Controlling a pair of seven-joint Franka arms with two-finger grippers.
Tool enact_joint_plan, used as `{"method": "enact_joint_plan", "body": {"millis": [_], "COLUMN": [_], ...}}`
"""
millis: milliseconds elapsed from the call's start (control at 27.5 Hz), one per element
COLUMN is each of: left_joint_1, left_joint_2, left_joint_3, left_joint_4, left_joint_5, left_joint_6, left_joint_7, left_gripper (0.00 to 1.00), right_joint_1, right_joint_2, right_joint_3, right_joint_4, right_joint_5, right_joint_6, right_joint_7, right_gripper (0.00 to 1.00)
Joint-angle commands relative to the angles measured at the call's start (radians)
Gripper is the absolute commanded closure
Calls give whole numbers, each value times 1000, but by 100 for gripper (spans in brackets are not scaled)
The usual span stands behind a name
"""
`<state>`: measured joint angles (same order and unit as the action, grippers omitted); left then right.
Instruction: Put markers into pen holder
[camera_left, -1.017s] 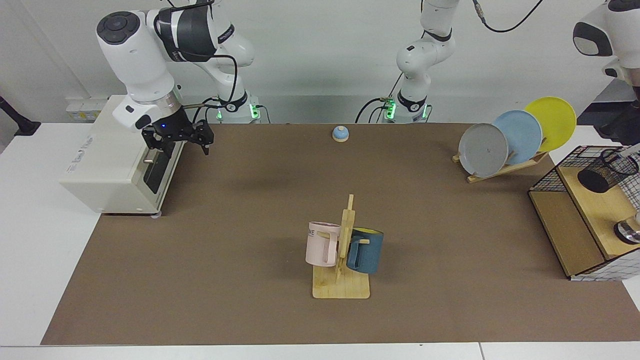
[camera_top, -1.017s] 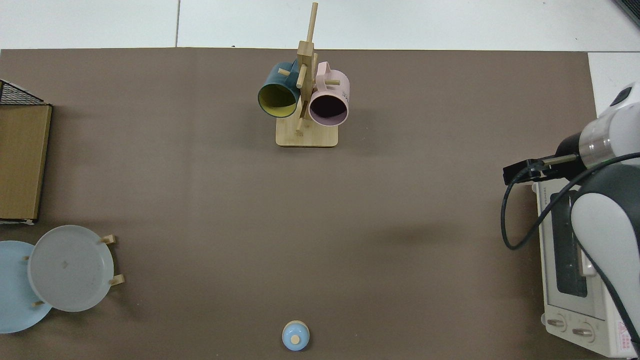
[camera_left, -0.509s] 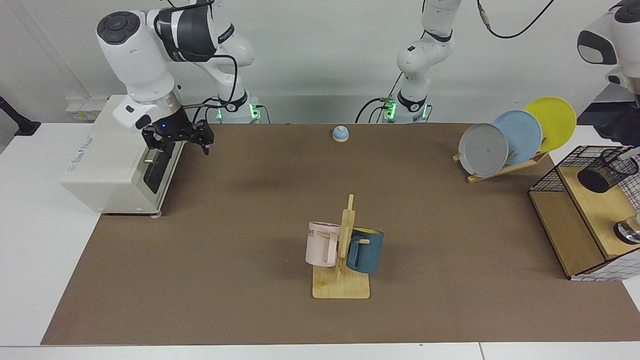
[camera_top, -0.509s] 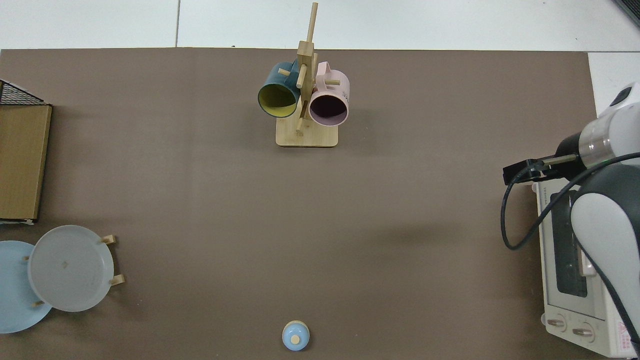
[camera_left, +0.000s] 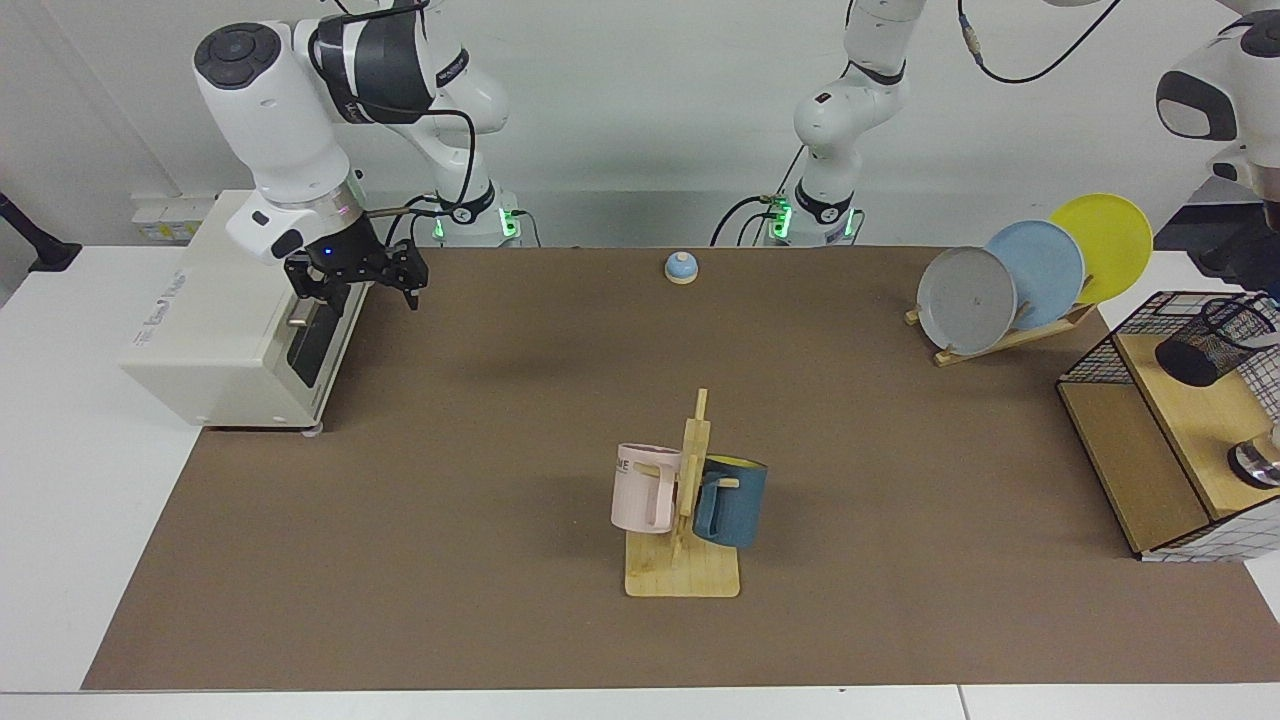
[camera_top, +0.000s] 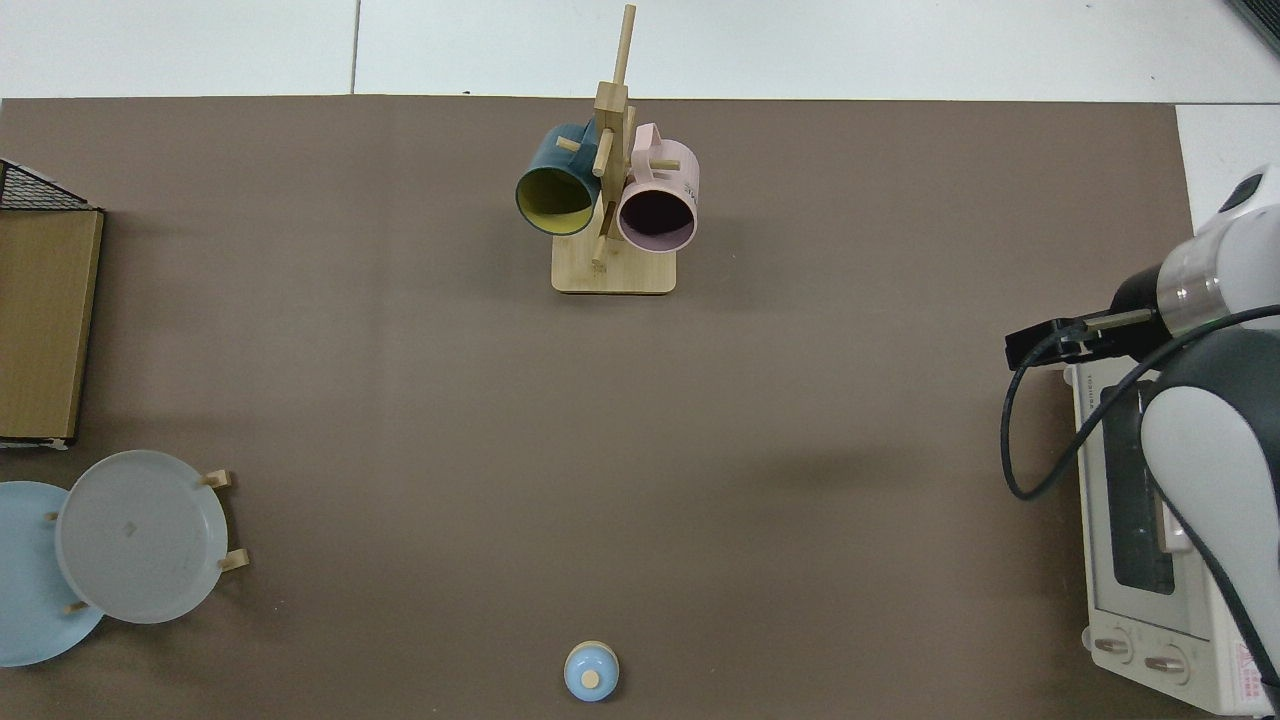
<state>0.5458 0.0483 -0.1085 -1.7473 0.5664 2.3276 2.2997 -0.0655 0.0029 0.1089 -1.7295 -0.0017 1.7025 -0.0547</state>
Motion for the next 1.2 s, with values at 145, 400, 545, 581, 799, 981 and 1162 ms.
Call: {"method": "enact_joint_plan", "body": {"millis": [145,400,545,581,799,981,1162], "left_joint_1": [-6,-7,-7,-7,-7,-7,-7], "left_joint_2": [-39,-74,-88,-93,-100,-100,-105], "left_joint_3": [-100,-181,-211,-220,-280,-345,-388], "left_joint_4": [60,60,58,57,54,54,54], "left_joint_5": [-106,-216,-298,-313,-385,-421,-485], "left_joint_6": [-244,-421,-482,-496,-565,-603,-623], "left_joint_7": [-268,-779,-1012,-1066,-1431,-1706,-1954], "left_gripper": [0,0,0,0,0,0,0], "right_joint_1": [-17,-17,-17,-17,-17,-17,-17], "right_joint_2": [-4,-4,-4,-4,-4,-4,-4], "right_joint_3": [9,9,9,9,9,9,8], "right_joint_4": [4,4,4,4,4,4,4], "right_joint_5": [5,5,5,5,5,5,5], "right_joint_6": [-12,-12,-12,-12,-12,-12,-12], "right_joint_7": [-36,-36,-37,-37,-36,-36,-36], "right_gripper": [0,0,0,0,0,0,0]}}
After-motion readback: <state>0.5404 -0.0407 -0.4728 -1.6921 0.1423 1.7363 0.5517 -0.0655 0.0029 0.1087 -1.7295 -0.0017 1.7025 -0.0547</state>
